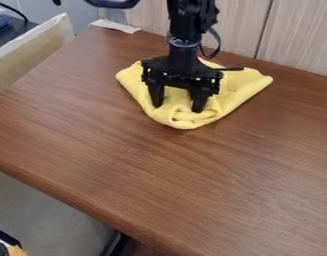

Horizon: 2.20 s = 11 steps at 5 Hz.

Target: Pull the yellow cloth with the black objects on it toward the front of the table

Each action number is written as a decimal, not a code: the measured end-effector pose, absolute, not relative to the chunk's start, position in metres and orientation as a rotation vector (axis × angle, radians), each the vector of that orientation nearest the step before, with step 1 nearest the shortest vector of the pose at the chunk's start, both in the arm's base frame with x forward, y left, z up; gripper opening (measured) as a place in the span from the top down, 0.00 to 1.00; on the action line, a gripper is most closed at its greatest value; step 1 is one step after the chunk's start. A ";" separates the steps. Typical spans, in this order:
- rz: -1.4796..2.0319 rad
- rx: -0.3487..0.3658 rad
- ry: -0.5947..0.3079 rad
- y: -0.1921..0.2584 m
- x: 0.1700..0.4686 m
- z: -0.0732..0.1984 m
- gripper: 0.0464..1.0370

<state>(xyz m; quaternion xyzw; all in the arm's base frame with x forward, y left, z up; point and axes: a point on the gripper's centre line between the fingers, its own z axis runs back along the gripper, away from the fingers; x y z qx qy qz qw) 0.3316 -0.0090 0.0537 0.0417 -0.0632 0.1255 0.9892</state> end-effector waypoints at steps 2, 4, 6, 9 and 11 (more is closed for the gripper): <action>0.274 0.072 -0.111 -0.002 0.304 0.057 0.04; 0.291 0.086 -0.119 0.002 0.266 0.072 0.04; 0.299 0.130 -0.056 0.007 0.229 0.066 0.04; 0.287 0.131 -0.088 0.003 0.240 0.078 0.04; 0.281 0.157 -0.163 0.000 0.245 0.124 0.04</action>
